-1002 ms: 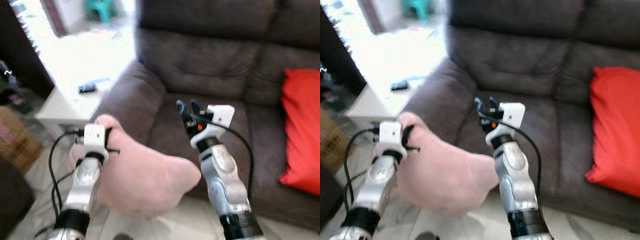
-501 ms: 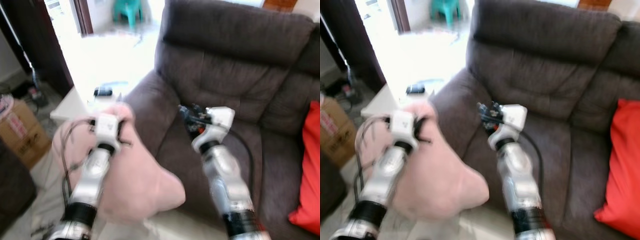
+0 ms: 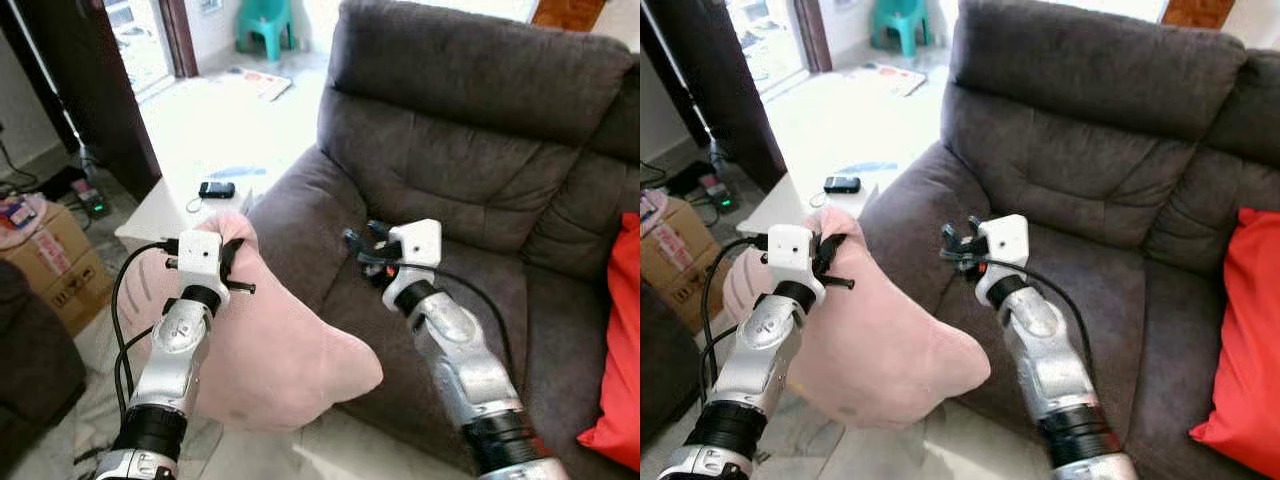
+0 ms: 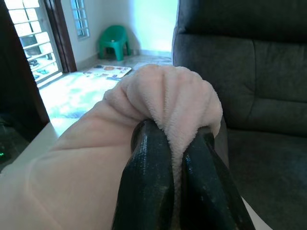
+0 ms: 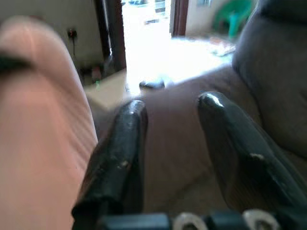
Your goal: Move the pillow to the sofa from floor
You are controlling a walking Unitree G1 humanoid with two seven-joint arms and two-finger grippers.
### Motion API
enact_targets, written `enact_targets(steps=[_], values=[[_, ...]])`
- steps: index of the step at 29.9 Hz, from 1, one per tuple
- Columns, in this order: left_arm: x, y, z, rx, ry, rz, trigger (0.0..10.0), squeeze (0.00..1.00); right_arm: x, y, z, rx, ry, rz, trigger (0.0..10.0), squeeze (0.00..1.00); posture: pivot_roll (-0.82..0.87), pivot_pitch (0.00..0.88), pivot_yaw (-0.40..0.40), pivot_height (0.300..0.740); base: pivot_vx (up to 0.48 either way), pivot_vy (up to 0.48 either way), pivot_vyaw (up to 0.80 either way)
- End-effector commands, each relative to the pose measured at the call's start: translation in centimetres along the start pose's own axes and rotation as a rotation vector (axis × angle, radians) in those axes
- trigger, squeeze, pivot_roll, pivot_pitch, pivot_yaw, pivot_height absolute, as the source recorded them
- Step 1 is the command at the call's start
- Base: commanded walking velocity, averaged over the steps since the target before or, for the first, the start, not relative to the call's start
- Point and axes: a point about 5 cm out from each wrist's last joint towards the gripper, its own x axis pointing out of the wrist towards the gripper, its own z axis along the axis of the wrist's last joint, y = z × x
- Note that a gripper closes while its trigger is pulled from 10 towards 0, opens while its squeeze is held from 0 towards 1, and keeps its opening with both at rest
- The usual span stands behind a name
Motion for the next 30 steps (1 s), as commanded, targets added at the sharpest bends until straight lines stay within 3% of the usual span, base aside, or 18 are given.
enact_targets(steps=[1,2,3,5,10,17,20,25,27,28,29,30], values=[[1.0,-0.5,3.4,0.006,-0.145,-0.029,10.0,0.0,-0.4,0.3,-1.1,-0.02,0.082,0.065,10.0,0.0,0.11,0.0,-0.034,0.74,0.0,0.0,0.0],[1.0,-0.6,3.4,0.004,-0.143,-0.033,10.0,0.0,-1.0,0.1,-2.2,-0.049,0.174,0.11,10.0,0.0,0.11,0.0,-0.035,0.74,0.0,0.0,0.0],[1.0,-0.6,3.4,0.004,-0.143,-0.033,10.0,0.0,-1.0,0.1,-2.2,-0.049,0.174,0.11,10.0,0.0,0.11,0.0,-0.035,0.74,0.0,0.0,0.0],[1.3,-0.9,3.9,-0.006,-0.153,-0.052,10.0,0.0,-2.3,0.3,-4.1,-0.121,0.318,0.236,10.0,0.0,0.11,0.0,-0.037,0.74,0.0,0.0,0.0],[1.7,-2.1,5.3,-0.06,-0.181,-0.158,10.0,0.0,-3.0,0.9,-3.6,-0.079,0.288,0.324,10.0,0.0,0.11,0.0,-0.04,0.74,0.0,0.0,0.0],[1.7,-3.5,6.4,-0.116,-0.187,-0.282,10.0,0.0,-4.9,1.0,-4.7,-0.06,0.341,0.417,10.0,0.0,0.11,0.0,-0.041,0.74,0.0,0.0,0.0],[1.7,-3.9,6.8,-0.122,-0.187,-0.322,10.0,0.0,-5.6,0.5,-5.6,-0.084,0.401,0.428,10.0,0.0,0.11,0.0,-0.043,0.74,0.0,0.0,0.0],[1.7,-4.6,7.5,-0.137,-0.189,-0.399,10.0,0.0,-5.9,0.2,-5.5,-0.077,0.404,0.421,10.0,0.0,0.11,0.0,-0.042,0.74,0.0,0.0,0.0],[1.7,-4.8,7.6,-0.14,-0.187,-0.418,10.0,0.0,-6.1,0.2,-5.5,-0.073,0.407,0.42,10.0,0.44,0.1,0.0,-0.04,0.74,0.0,0.0,0.0],[1.7,-4.9,7.6,-0.143,-0.185,-0.425,10.0,0.0,-6.2,0.1,-5.5,-0.07,0.408,0.422,10.0,0.44,0.1,0.0,-0.039,0.74,0.0,0.0,0.0],[1.7,-5.0,7.6,-0.142,-0.179,-0.429,10.0,0.0,-6.5,0.1,-5.6,-0.069,0.404,0.433,10.0,1.0,0.1,0.0,-0.038,0.74,0.0,0.0,0.0],[1.7,-5.0,7.6,-0.14,-0.177,-0.432,10.0,0.0,-6.6,0.1,-5.6,-0.066,0.405,0.438,10.0,1.0,0.1,0.0,-0.038,0.74,0.0,0.0,0.0]])
